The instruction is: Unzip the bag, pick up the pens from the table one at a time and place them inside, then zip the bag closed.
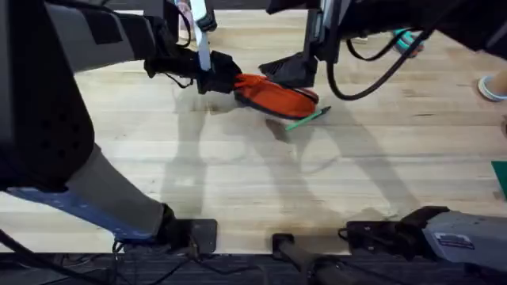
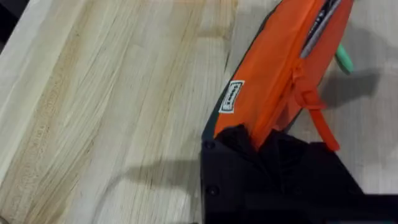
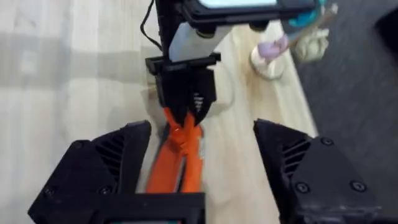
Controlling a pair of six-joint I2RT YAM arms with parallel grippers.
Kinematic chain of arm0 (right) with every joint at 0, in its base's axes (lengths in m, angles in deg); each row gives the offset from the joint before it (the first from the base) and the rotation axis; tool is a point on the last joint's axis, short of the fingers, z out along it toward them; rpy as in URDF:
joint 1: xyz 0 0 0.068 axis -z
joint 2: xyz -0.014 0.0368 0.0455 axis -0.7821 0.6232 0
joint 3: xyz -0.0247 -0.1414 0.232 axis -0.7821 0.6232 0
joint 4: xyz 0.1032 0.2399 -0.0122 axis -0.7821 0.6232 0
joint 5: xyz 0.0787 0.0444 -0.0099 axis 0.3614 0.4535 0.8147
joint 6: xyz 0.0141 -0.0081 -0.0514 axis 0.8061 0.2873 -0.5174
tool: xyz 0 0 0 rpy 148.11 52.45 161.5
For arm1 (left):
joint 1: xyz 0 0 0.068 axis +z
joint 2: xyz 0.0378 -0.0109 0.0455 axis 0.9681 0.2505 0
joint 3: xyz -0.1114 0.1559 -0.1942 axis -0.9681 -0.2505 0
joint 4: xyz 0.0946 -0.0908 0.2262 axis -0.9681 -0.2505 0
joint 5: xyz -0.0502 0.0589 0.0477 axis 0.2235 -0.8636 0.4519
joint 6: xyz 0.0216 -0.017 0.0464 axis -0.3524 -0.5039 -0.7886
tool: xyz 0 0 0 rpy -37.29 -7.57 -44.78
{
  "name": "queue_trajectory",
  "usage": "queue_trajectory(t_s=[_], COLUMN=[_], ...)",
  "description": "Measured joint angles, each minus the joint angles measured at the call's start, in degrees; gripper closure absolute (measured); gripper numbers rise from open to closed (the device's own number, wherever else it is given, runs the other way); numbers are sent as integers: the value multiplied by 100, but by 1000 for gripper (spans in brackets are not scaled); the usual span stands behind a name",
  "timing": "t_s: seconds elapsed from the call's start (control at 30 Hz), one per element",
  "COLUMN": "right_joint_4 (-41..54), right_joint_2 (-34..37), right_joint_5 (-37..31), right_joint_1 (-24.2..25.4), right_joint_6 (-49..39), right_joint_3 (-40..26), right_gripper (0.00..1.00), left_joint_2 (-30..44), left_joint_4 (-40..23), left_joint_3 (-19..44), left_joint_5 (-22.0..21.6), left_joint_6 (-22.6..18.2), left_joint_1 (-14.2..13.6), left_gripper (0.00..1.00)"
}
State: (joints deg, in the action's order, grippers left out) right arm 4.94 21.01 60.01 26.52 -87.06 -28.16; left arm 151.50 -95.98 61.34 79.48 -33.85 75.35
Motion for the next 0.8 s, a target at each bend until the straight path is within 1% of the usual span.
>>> queue_trajectory(t_s=[0.13,0.23,0.33,0.43,0.57,0.6,0.67,0.77,0.8], right_joint_4=[418,829,1252,1628,1840,1841,1840,1840,1841], right_joint_2=[-121,-149,-152,-152,-151,-151,-151,-151,-151], right_joint_5=[-132,-194,-315,-617,-984,-1032,-1118,-1177,-1197], right_joint_1=[0,0,0,0,0,2,2,3,3], right_joint_6=[693,974,1123,1207,1261,1269,1271,1274,1278], right_joint_3=[0,0,0,0,0,0,1,0,0], right_gripper=[4,3,4,5,5,5,5,5,5], left_joint_2=[0,0,0,0,0,0,0,0,0], left_joint_4=[-1,-2,0,0,0,6,16,17,13], left_joint_3=[0,0,0,0,0,0,2,2,2], left_joint_5=[0,0,0,0,0,2,7,4,4], left_joint_6=[0,0,0,0,0,-22,-20,-20,-2], left_joint_1=[0,0,0,0,0,0,0,0,0], left_gripper=[959,959,959,959,958,913,579,123,40])
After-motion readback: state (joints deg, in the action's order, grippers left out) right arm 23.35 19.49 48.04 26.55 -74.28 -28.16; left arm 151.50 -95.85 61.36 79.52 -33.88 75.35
